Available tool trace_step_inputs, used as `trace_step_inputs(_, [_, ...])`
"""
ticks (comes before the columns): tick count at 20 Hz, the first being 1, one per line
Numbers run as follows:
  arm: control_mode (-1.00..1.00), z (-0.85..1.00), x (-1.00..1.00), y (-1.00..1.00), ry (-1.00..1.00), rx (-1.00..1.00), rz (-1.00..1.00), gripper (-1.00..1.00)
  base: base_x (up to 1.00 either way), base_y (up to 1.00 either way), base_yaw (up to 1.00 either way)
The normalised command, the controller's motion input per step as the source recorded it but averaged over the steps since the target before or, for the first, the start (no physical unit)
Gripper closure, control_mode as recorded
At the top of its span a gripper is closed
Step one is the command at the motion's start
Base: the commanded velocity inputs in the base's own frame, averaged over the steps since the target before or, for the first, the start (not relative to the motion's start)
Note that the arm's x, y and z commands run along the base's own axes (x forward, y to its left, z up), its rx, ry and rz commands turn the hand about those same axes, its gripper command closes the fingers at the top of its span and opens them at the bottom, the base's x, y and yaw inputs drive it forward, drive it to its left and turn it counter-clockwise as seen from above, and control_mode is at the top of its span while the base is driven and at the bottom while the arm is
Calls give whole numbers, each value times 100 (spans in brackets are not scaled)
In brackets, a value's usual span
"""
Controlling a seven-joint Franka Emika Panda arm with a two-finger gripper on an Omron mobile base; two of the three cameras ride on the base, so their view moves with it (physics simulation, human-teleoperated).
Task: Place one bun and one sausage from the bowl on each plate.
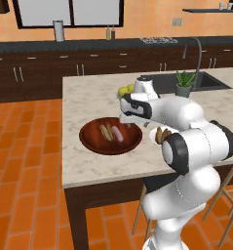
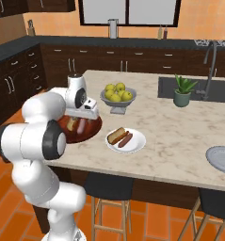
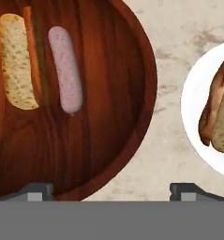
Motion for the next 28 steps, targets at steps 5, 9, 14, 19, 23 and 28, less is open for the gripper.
trace_step_inputs(5, [-100,-25,91,94,2,0,25,-100,0,0,0])
trace_step_inputs(9, [-100,-45,62,9,0,1,0,-100,0,0,0])
trace_step_inputs(14, [-100,-27,27,67,1,2,1,-100,0,0,0])
trace_step_inputs(19, [-100,-43,10,24,0,-7,-8,-100,0,0,0])
trace_step_inputs(23, [-100,-44,1,16,0,-4,-6,-100,0,0,0])
trace_step_inputs(28, [-100,-34,1,11,0,-8,-1,-100,0,0,0])
